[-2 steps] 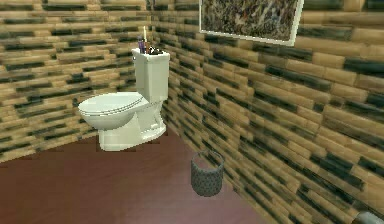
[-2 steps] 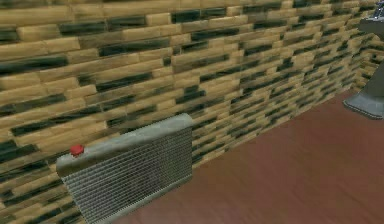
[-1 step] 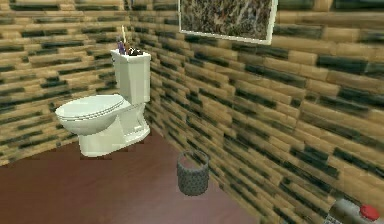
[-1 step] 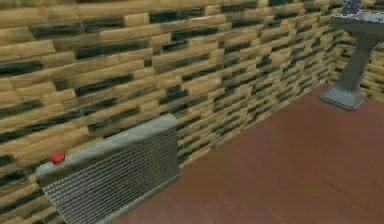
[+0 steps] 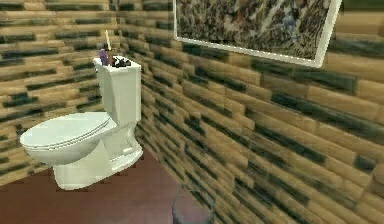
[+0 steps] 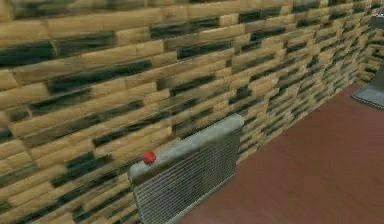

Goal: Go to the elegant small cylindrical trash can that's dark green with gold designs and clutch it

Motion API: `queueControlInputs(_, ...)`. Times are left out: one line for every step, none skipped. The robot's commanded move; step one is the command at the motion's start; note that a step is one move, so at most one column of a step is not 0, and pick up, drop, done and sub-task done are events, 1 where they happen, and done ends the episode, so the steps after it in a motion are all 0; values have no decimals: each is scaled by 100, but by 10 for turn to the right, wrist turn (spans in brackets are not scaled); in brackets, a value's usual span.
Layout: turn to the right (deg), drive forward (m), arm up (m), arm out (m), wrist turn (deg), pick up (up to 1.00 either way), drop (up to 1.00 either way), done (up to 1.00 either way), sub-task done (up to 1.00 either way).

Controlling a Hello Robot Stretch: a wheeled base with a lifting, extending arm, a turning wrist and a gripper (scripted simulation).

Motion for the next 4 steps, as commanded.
queueControlInputs(-450, 0, 0, 0, 0, 0, 0, 0, 0)
queueControlInputs(-390, 0, 0, 0, 0, 0, 0, 0, 0)
queueControlInputs(0, 0, 10, 0, 0, 0, 0, 0, 0)
queueControlInputs(0, 0, 0, 46, 0, 0, 0, 0, 0)
